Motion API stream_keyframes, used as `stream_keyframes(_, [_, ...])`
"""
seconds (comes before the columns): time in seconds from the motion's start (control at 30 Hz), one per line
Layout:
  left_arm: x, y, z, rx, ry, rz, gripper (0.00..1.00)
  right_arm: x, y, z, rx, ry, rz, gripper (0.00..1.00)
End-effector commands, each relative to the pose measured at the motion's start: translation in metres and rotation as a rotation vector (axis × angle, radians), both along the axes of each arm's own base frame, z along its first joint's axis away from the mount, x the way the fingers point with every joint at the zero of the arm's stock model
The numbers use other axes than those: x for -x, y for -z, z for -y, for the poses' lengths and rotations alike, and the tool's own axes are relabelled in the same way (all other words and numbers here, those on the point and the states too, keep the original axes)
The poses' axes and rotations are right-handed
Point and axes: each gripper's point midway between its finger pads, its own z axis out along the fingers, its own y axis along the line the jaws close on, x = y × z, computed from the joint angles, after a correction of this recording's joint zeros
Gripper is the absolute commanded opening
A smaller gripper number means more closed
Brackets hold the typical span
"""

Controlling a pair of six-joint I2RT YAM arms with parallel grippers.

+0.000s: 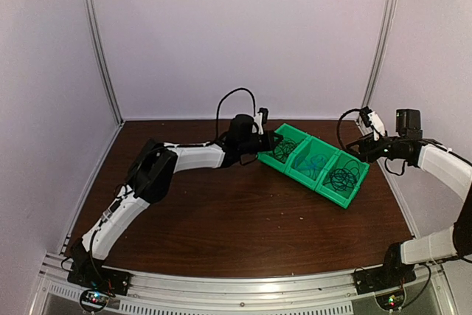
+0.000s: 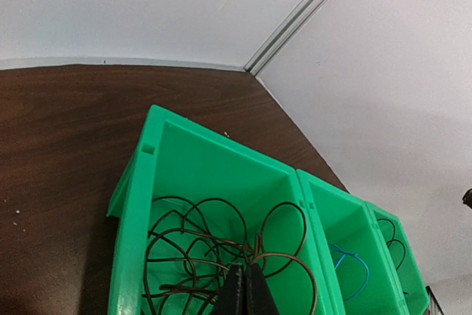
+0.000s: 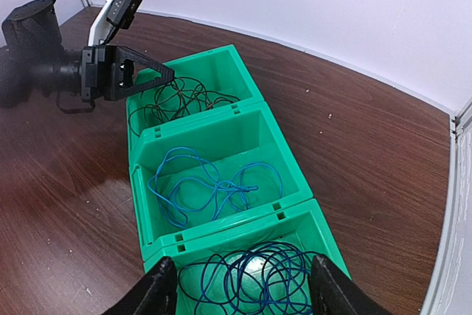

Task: Untangle the cables

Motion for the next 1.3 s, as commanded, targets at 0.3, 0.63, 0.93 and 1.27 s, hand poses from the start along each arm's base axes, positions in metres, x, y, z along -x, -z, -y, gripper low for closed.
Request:
stream_keyframes(0.3, [0.007, -0.038, -0.018, 0.013, -0.02, 0.015, 0.31, 0.003, -0.005, 0.004, -0.006, 0.001, 0.017, 0.61])
stream_keyframes(0.63, [0.036, -0.028, -0.046, -0.154, 0.01, -0.002, 0.38, 0.005, -0.009, 0.009, 0.022, 0.011, 0.036, 0.62])
stream_keyframes(0.93, [0.072, 0.005, -0.086, -0.409, 0.063, -0.04, 0.44, 0.005, -0.004, 0.004, 0.005, -0.016, 0.01, 0.63])
stream_keyframes(1.27, [0.113, -0.036, -0.157, -0.548, -0.011, 0.016, 0.52, -0.006, -0.02, 0.017, -0.008, 0.087, 0.056, 0.68])
